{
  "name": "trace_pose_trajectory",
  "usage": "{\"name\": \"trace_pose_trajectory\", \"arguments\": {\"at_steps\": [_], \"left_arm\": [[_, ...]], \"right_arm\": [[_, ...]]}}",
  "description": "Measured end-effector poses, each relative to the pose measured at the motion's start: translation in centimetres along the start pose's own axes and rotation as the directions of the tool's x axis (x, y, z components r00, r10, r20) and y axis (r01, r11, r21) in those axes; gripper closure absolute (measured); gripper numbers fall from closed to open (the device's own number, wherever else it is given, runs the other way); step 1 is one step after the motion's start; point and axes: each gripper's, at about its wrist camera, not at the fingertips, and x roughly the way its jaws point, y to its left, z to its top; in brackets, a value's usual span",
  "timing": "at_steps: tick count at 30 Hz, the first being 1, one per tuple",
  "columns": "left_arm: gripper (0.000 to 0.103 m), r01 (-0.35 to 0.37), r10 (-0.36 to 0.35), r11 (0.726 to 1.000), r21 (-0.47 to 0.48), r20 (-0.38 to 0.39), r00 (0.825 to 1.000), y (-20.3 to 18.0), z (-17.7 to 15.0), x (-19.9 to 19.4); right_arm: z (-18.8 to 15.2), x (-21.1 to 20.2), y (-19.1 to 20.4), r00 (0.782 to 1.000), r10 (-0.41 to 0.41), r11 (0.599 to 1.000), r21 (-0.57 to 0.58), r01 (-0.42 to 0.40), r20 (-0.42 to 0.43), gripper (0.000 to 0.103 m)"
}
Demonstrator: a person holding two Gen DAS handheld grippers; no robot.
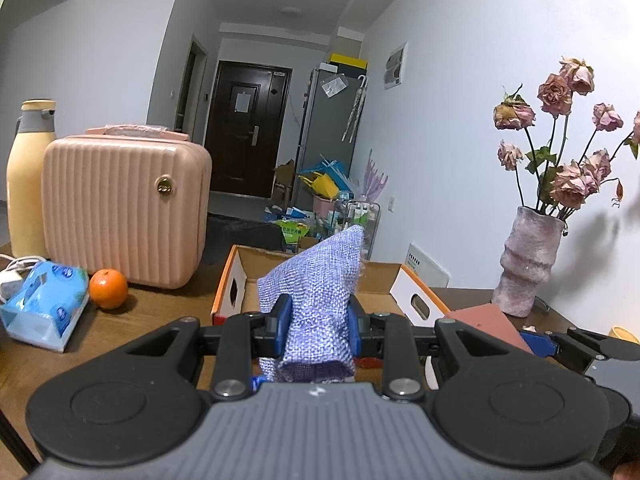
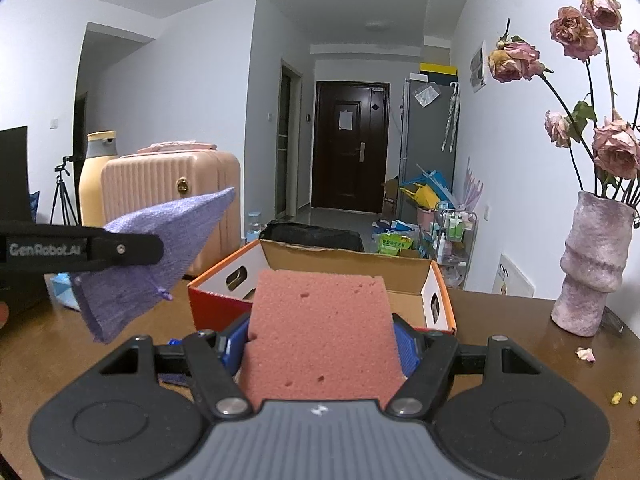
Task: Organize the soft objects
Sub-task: 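Carry the pouch and sponge in both grippers over the cardboard box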
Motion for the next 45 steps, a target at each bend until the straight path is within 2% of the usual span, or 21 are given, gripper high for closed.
{"name": "trace_pose_trajectory", "arguments": {"at_steps": [12,27,38,45], "left_arm": [[0.075,-0.019,0.019,1.000,-0.008,0.027,0.999,-0.5,2.1,5.1],[0.075,-0.054,0.057,0.998,-0.045,0.048,0.997,1.4,4.2,10.5],[0.075,-0.109,0.110,0.994,-0.023,0.056,0.992,2.3,5.4,15.0],[0.075,-0.144,0.144,0.990,-0.003,0.018,0.989,2.3,5.1,18.1]], "right_arm": [[1.6,4.5,-0.8,1.000,-0.018,1.000,0.008,0.018,-0.012,0.033],[5.1,10.6,-2.3,0.999,-0.048,0.998,0.032,0.049,-0.025,0.033],[7.0,14.9,-3.0,0.996,-0.069,0.998,0.002,0.069,-0.057,0.033],[7.1,17.4,-3.2,0.994,-0.074,0.997,0.002,0.074,-0.086,0.033]]}}
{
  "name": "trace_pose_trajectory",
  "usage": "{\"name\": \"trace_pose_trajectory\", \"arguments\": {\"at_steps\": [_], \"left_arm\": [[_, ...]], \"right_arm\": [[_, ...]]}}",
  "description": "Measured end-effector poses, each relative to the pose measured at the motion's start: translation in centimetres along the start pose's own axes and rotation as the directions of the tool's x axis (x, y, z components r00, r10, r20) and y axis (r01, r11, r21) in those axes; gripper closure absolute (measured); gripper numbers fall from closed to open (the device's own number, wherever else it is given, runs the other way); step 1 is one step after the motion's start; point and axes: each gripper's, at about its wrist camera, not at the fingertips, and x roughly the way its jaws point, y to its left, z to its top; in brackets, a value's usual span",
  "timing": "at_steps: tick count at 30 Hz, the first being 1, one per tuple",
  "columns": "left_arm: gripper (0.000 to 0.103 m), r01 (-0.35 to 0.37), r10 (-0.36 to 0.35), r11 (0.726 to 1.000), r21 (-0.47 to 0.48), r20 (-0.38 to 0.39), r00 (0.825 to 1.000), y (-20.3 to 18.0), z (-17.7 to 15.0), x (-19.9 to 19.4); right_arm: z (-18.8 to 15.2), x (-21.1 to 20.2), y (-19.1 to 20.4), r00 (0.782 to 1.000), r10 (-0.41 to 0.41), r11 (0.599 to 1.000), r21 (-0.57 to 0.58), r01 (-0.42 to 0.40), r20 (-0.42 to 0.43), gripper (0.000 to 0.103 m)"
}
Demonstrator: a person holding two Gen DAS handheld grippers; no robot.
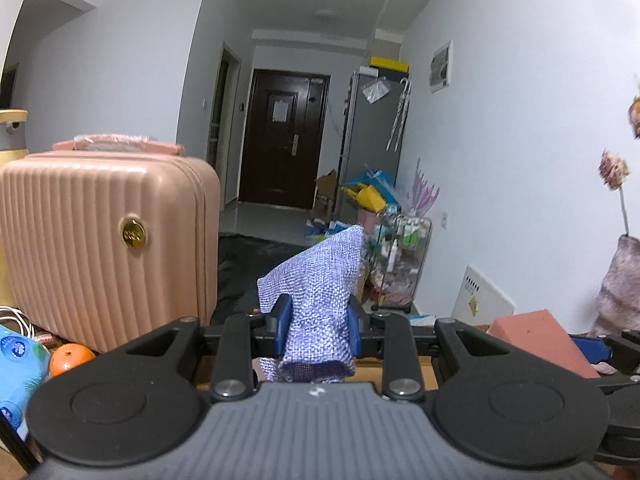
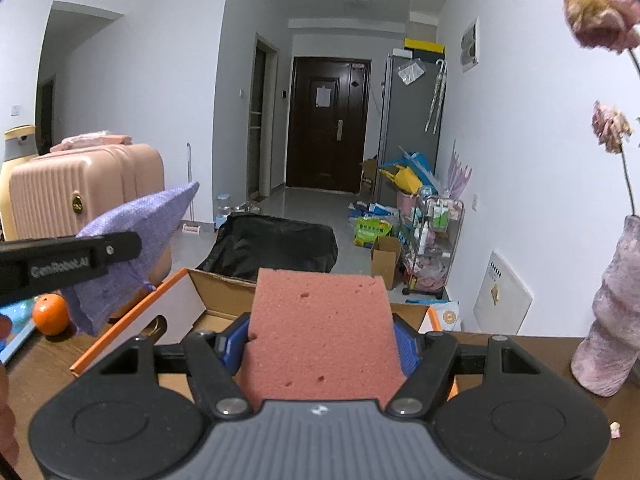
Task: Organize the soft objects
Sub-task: 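Carry the pouch and sponge in both grippers over the cardboard box, then open both grippers to drop the pouch and sponge into the box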
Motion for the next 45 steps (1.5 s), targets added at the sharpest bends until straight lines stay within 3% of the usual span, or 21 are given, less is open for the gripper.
{"name": "trace_pose_trajectory", "arguments": {"at_steps": [9,20,21,23,25,26,27,28,30,35,45], "left_arm": [[0.074,-0.027,0.029,0.999,0.030,-0.063,0.998,-0.4,-1.8,3.2],[0.073,-0.017,0.023,0.998,0.065,-0.103,0.994,-1.1,-3.0,4.5],[0.071,-0.022,0.028,0.998,0.063,-0.101,0.994,-1.1,-3.0,4.5],[0.054,-0.031,0.037,0.998,0.061,-0.097,0.995,-0.9,-2.7,4.5],[0.034,-0.044,0.048,0.998,0.049,-0.082,0.995,-0.9,-2.7,4.0],[0.026,-0.051,0.055,0.998,0.043,-0.075,0.996,-0.8,-2.6,3.9],[0.008,-0.061,0.064,0.998,0.033,-0.067,0.996,-0.6,-2.6,3.7],[0.000,-0.077,0.078,0.997,0.023,-0.060,0.995,-0.5,-2.5,3.5],[0.000,-0.105,0.105,0.994,0.005,-0.035,0.994,-0.1,-2.3,3.2],[0.000,-0.103,0.101,0.994,-0.046,-0.056,0.993,0.7,-2.0,3.2],[0.000,-0.092,0.091,0.995,-0.025,-0.045,0.995,0.6,-1.7,2.6]], "right_arm": [[-1.0,2.6,0.5,0.999,0.030,1.000,0.010,-0.030,-0.026,0.033],[-1.7,3.8,0.2,0.997,-0.045,0.999,0.022,0.047,-0.063,0.033],[-1.6,3.9,0.1,0.996,-0.051,0.998,0.028,0.053,-0.072,0.032],[-1.5,4.2,-0.5,0.994,-0.056,0.997,0.050,0.061,-0.090,0.028],[-1.5,4.3,-1.0,0.993,-0.068,0.995,0.072,0.076,-0.101,0.012],[-1.5,4.3,-1.1,0.992,-0.079,0.993,0.080,0.087,-0.101,0.010],[-1.5,4.3,-1.3,0.991,-0.087,0.992,0.087,0.096,-0.103,0.005],[-1.5,4.3,-1.5,0.990,-0.092,0.990,0.097,0.102,-0.104,0.002],[-1.6,4.2,-1.9,0.990,-0.098,0.987,0.116,0.110,-0.106,0.001],[-1.6,4.0,-2.4,0.989,-0.097,0.985,0.135,0.111,-0.110,0.001],[-1.0,2.6,-2.7,0.993,-0.078,0.983,0.162,0.092,-0.087,0.001]]}}
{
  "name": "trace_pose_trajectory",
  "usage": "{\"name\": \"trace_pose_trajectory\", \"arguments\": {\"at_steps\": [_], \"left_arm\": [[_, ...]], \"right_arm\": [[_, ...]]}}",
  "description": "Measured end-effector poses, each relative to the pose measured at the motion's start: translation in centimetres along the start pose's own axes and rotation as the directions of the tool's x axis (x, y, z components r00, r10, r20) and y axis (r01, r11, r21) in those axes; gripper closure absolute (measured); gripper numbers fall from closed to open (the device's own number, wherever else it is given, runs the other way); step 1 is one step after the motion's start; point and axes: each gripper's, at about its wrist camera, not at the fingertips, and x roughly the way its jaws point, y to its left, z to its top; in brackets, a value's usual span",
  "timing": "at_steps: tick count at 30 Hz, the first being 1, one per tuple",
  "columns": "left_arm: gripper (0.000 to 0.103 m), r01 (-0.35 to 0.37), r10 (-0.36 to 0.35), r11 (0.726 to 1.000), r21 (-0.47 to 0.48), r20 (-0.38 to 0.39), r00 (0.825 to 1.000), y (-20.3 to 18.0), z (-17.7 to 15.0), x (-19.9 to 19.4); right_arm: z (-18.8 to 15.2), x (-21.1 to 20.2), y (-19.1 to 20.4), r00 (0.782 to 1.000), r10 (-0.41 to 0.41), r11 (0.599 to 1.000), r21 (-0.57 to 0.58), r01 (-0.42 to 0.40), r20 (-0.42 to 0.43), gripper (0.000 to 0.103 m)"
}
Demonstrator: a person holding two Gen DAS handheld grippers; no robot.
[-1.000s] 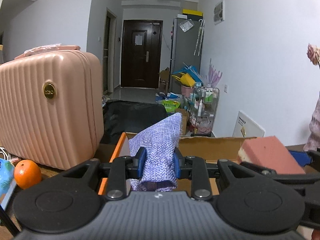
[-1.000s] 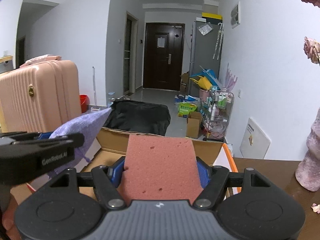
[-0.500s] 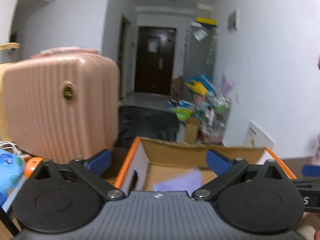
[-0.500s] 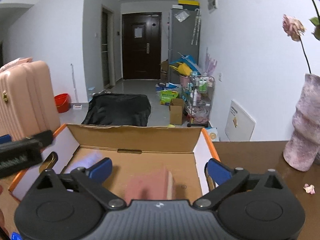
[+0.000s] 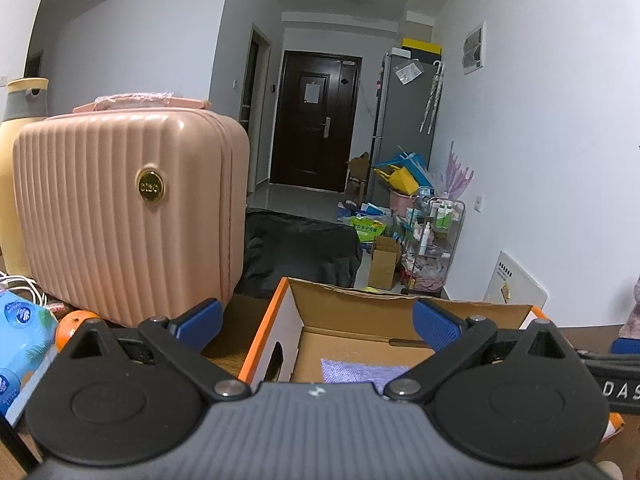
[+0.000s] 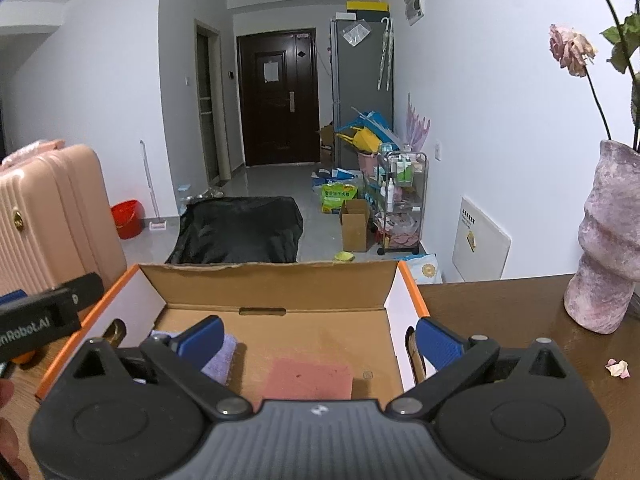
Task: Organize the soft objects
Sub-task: 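Open both grippers to drop the pouch and sponge into the box, then withdraw both tools from the box back toward the plush toys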
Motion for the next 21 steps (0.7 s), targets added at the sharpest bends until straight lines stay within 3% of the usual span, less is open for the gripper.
{"name": "trace_pose_trajectory", "arguments": {"at_steps": [7,21], "left_arm": [[0.000,0.000,-0.001,1.000,0.029,0.010,1.000,0.6,0.1,-1.7],[0.000,0.029,-0.031,0.997,0.071,0.024,0.999,2.0,-1.6,-7.7]], "right_arm": [[0.5,-2.8,-0.2,0.998,0.032,0.999,0.007,-0.032,0.048,0.000],[-1.9,-9.2,0.0,0.992,0.063,0.997,-0.062,-0.056,0.111,0.000]]}}
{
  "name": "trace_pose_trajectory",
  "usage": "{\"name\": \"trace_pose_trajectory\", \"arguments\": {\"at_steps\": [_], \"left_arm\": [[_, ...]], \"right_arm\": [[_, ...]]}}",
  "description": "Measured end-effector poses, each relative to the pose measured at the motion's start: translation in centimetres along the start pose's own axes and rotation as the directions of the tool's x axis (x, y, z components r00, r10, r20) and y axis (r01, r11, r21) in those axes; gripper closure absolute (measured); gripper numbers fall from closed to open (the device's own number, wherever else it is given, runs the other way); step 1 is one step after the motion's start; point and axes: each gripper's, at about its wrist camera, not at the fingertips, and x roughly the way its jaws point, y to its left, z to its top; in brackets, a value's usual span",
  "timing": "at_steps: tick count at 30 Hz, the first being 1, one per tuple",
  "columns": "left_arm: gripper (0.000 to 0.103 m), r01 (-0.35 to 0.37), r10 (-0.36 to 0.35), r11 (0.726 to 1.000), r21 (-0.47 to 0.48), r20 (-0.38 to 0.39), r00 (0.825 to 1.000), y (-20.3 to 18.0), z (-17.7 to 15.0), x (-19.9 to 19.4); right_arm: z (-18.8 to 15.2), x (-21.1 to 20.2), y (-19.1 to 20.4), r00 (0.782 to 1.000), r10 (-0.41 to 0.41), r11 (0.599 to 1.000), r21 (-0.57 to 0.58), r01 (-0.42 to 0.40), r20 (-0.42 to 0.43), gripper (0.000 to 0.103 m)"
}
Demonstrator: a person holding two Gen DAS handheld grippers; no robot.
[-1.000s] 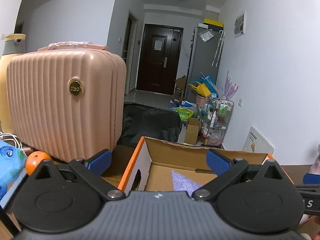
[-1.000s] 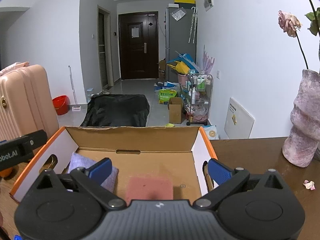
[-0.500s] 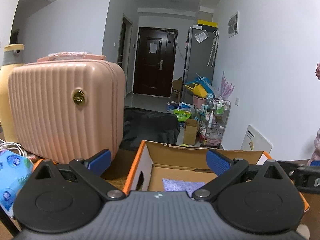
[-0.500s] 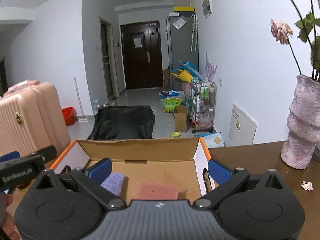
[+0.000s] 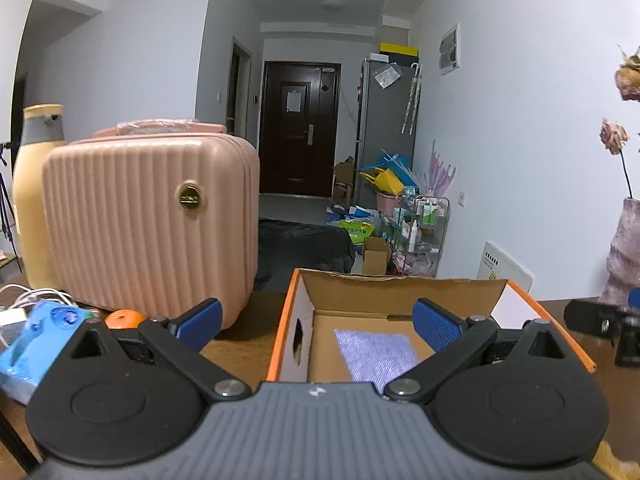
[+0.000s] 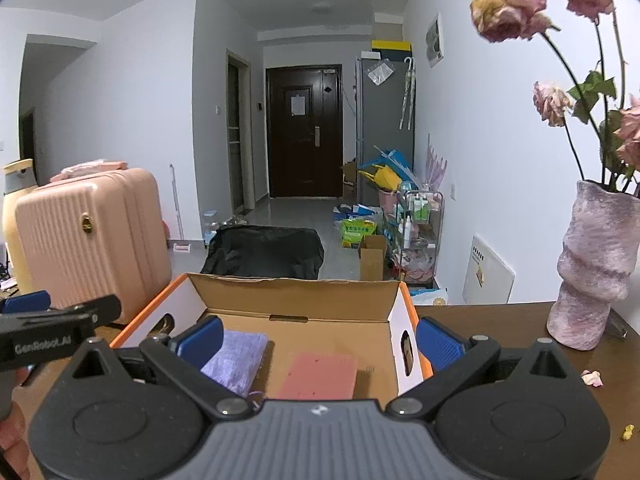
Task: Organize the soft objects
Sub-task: 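Withdraw both tools from the box back toward the plush toys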
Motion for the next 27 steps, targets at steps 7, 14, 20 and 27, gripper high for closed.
{"name": "trace_pose_trajectory", "arguments": {"at_steps": [7,14,20,27], "left_arm": [[0.000,0.036,-0.036,0.999,-0.001,0.032,0.999,1.1,-0.8,-4.4],[0.000,0.037,-0.037,0.999,-0.015,0.024,0.999,1.7,-1.8,-7.1],[0.000,0.046,-0.046,0.999,-0.005,0.020,0.999,1.7,-2.8,-9.4],[0.000,0.066,-0.066,0.998,0.016,0.028,0.997,1.2,-4.0,-12.2]], "right_arm": [[-1.8,-2.3,0.2,1.000,0.014,1.000,-0.011,-0.014,-0.010,0.000],[-3.6,-5.3,0.2,1.000,0.028,1.000,-0.015,-0.028,0.003,0.000],[-5.1,-7.7,0.3,0.999,0.032,0.999,-0.026,-0.031,0.021,0.000],[-7.1,-10.1,0.7,0.999,0.038,0.998,-0.041,-0.037,0.026,0.000]]}}
